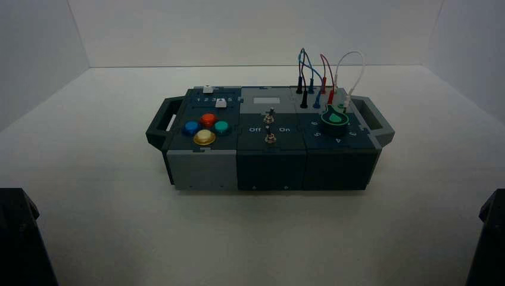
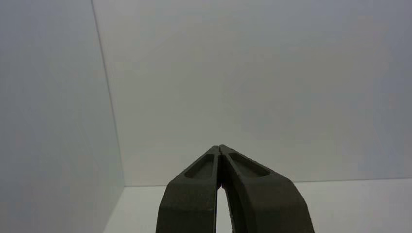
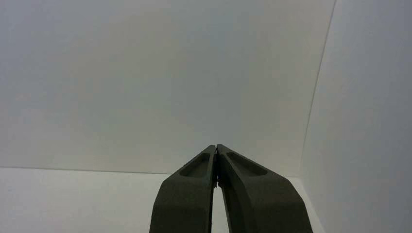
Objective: Push the blue button with the left gripper.
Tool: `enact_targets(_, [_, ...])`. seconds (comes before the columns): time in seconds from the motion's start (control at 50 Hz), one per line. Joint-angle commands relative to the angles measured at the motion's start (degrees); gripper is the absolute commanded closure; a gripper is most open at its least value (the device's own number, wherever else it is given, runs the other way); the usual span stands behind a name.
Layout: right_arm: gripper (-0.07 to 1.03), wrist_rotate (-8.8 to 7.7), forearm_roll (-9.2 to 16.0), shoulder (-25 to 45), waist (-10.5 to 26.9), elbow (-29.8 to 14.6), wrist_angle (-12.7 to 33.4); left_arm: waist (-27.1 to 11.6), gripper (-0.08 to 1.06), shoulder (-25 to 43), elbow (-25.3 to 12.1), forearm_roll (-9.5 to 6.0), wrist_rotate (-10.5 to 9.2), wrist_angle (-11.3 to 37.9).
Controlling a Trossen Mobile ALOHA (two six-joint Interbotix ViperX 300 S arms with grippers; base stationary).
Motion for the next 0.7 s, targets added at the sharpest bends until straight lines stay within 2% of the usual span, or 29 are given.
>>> enact_targets(0.02, [0.98,0.09,-0.1,0.4,0.0,-1.8,0.0,-0.4,1.01,0.6,-1.1,0.0,0.18,-0.2])
enact_targets(0.22, [0.98,0.18,-0.1,1.0,0.3,-2.0,1.1,-1.1,1.01,0.6,-1.8,0.0,0.18,1.6])
enact_targets(0.36, [0.98,0.26,0.0,1.2,2.8,-3.2,3.5,-2.9,1.01,0.7,-3.0,0.0,0.18,5.0])
enact_targets(0.5, [0.98,0.18,-0.1,1.2,6.9,-5.7,9.5,-7.2,1.01,0.4,-6.4,0.0,0.26,13.5])
enact_targets(0.7, [0.98,0.18,0.0,1.6,10.9,-9.2,17.5,-12.0,1.01,0.2,-11.2,0.0,0.26,23.6])
